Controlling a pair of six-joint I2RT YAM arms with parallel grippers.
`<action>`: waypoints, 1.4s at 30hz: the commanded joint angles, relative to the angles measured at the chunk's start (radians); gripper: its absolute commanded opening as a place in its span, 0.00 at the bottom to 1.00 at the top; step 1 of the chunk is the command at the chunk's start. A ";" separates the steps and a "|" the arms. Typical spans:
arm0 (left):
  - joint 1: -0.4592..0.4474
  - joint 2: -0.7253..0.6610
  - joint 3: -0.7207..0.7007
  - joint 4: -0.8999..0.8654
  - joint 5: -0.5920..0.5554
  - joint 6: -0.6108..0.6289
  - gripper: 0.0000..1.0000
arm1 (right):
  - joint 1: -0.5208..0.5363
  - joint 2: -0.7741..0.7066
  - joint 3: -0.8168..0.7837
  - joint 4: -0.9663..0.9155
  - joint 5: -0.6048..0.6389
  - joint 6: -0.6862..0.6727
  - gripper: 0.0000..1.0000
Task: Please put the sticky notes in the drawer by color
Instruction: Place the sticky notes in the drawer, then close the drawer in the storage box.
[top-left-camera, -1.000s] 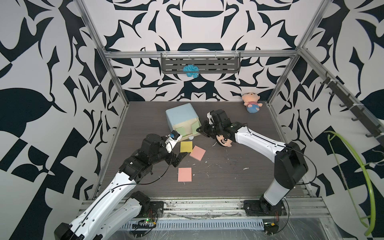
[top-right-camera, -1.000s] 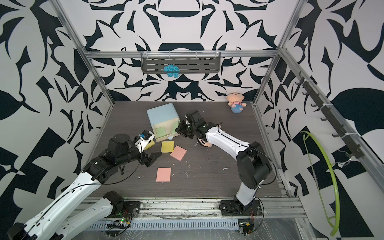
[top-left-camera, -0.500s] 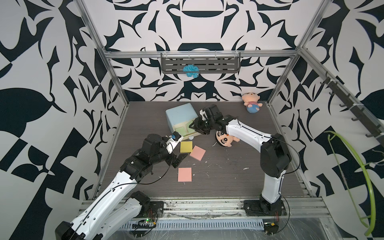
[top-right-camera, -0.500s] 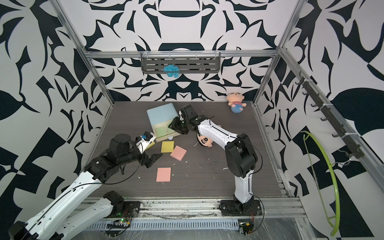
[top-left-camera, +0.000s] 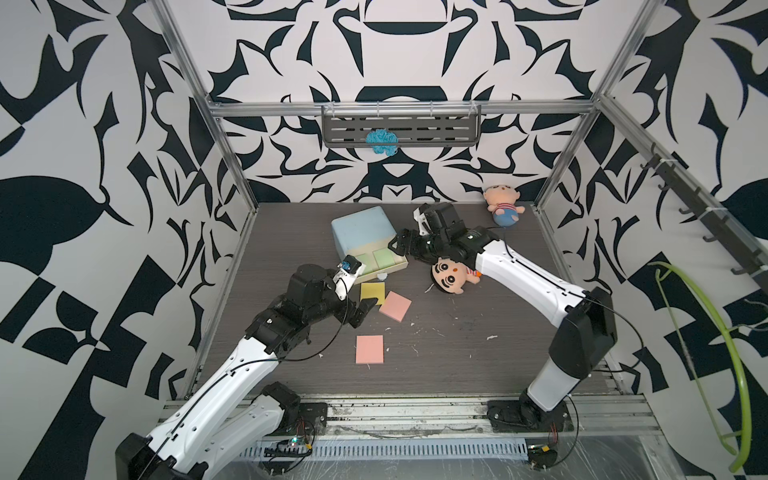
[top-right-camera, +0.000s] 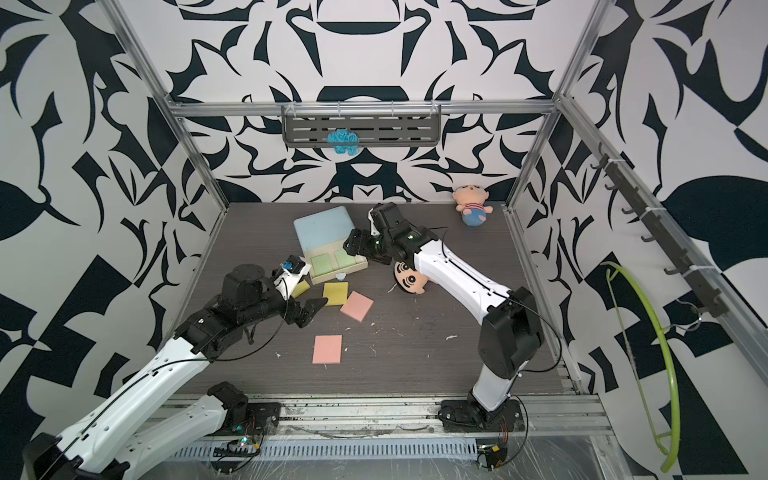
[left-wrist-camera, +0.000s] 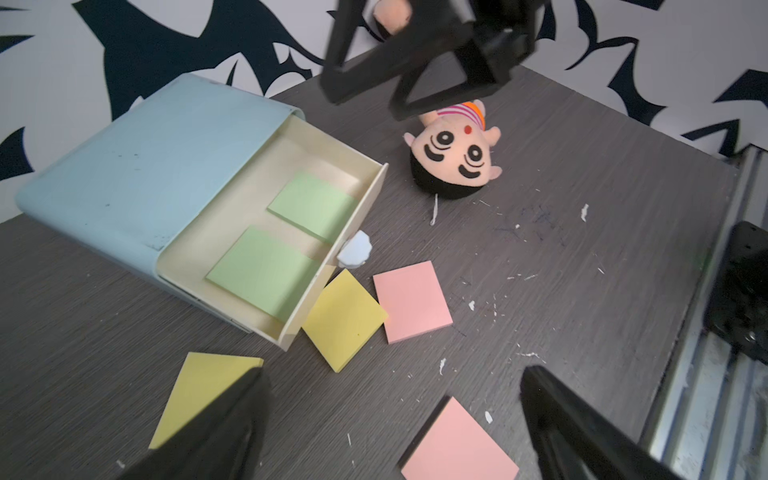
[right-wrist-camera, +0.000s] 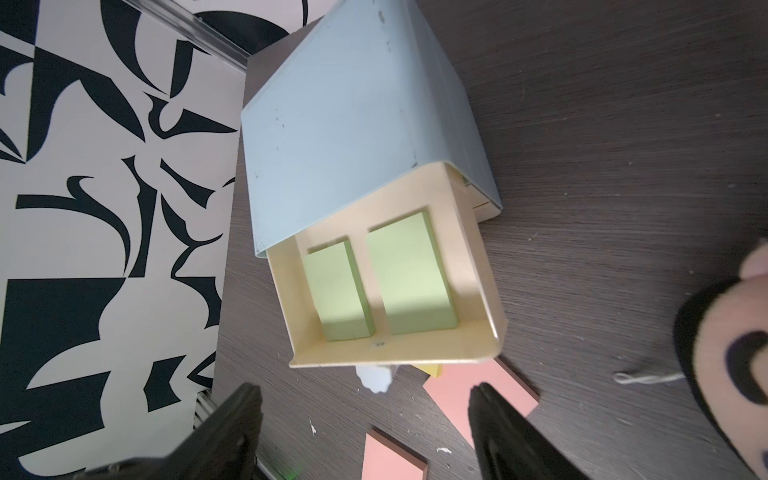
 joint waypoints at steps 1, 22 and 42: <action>0.004 0.073 0.044 0.073 -0.189 -0.237 0.99 | 0.000 -0.103 -0.121 0.055 0.046 -0.145 0.82; 0.197 0.677 0.601 -0.235 -0.324 -0.949 0.92 | 0.241 -0.141 -0.646 0.882 0.228 -0.395 0.50; 0.248 0.802 0.636 -0.275 -0.217 -0.928 0.63 | 0.245 0.082 -0.551 1.078 0.289 -0.372 0.27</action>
